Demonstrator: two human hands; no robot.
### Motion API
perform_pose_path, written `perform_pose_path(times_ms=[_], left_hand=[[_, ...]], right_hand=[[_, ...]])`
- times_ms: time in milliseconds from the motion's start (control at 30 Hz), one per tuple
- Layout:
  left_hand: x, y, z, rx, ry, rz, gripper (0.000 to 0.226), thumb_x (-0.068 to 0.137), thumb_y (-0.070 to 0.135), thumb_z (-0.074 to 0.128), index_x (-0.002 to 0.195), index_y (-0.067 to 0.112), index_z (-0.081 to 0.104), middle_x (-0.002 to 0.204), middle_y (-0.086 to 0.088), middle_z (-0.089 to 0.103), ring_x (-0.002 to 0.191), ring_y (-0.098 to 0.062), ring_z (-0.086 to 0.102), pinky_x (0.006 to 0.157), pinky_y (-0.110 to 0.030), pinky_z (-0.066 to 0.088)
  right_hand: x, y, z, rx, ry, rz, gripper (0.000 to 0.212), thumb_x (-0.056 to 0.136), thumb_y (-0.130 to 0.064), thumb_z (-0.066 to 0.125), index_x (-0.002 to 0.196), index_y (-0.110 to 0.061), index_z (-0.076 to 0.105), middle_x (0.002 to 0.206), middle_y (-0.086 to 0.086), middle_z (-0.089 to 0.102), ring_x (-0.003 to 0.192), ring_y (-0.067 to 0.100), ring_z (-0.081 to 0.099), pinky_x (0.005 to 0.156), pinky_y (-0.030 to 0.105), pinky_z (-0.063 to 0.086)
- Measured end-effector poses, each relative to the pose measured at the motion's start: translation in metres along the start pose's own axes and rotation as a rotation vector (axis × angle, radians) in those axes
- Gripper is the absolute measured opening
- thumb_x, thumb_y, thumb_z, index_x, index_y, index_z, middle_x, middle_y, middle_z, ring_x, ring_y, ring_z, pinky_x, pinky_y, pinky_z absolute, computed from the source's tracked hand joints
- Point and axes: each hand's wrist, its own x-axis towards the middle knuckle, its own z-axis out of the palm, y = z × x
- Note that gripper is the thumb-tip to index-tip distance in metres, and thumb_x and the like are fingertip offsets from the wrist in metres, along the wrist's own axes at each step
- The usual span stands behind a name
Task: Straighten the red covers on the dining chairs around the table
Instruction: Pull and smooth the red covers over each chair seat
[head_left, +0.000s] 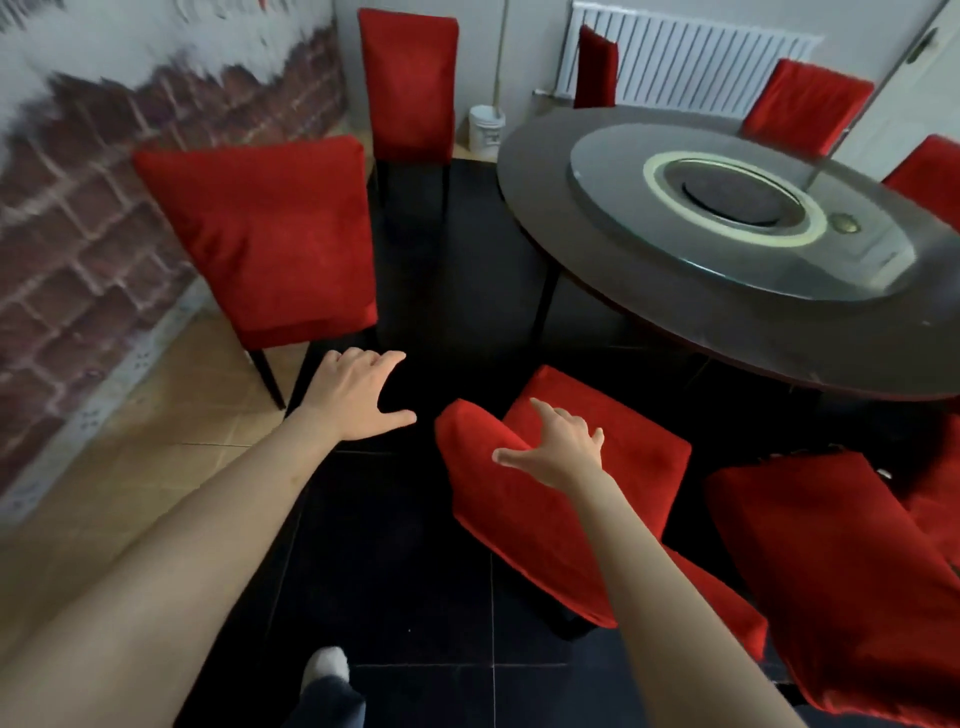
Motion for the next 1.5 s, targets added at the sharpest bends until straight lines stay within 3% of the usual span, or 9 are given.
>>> perform_pose_path(times_ms=[133, 400, 733, 1300, 1500], left_hand=[[-0.001, -0.056, -0.006, -0.020, 0.045, -0.095, 0.087, 0.075, 0.073, 0.056, 0.142, 0.020, 0.040, 0.121, -0.002, 0.063, 0.110, -0.026, 0.057, 0.089, -0.041, 0.043], [0.026, -0.183, -0.014, -0.074, 0.109, -0.220, 0.086, 0.077, 0.071, 0.057, 0.143, 0.021, 0.037, 0.124, -0.002, 0.060, 0.114, -0.026, 0.054, 0.097, -0.042, 0.042], [0.066, -0.334, -0.016, -0.180, 0.106, -0.397, 0.085, 0.078, 0.069, 0.059, 0.145, 0.023, 0.034, 0.137, -0.008, 0.051, 0.127, -0.029, 0.046, 0.106, -0.045, 0.034], [0.204, -0.426, 0.003, -0.164, 0.133, -0.418, 0.089, 0.075, 0.075, 0.052, 0.145, 0.025, 0.031, 0.134, -0.004, 0.052, 0.123, -0.025, 0.047, 0.103, -0.041, 0.035], [0.283, -0.448, 0.000, -0.177, 0.155, -0.482, 0.090, 0.075, 0.073, 0.055, 0.147, 0.024, 0.031, 0.147, -0.003, 0.041, 0.132, -0.025, 0.041, 0.107, -0.045, 0.030]], right_hand=[[0.033, -0.052, 0.001, -0.017, -0.011, -0.090, 0.099, 0.069, -0.066, 0.071, 0.150, -0.031, 0.027, 0.151, 0.002, 0.037, 0.141, 0.026, 0.029, 0.115, 0.058, 0.006], [0.110, -0.184, 0.008, -0.069, 0.005, -0.253, 0.099, 0.070, -0.065, 0.072, 0.150, -0.030, 0.026, 0.152, -0.001, 0.037, 0.141, 0.024, 0.028, 0.115, 0.058, 0.006], [0.201, -0.327, 0.021, -0.054, -0.017, -0.317, 0.103, 0.071, -0.065, 0.071, 0.152, -0.034, 0.017, 0.150, 0.000, 0.039, 0.140, 0.024, 0.031, 0.116, 0.057, 0.009], [0.396, -0.422, 0.008, -0.090, 0.003, -0.440, 0.102, 0.068, -0.062, 0.075, 0.150, -0.041, 0.020, 0.151, 0.000, 0.037, 0.141, 0.025, 0.029, 0.115, 0.058, 0.011], [0.490, -0.445, -0.008, -0.124, 0.033, -0.516, 0.103, 0.067, -0.062, 0.075, 0.151, -0.040, 0.019, 0.151, -0.004, 0.037, 0.143, 0.025, 0.024, 0.115, 0.058, 0.012]])
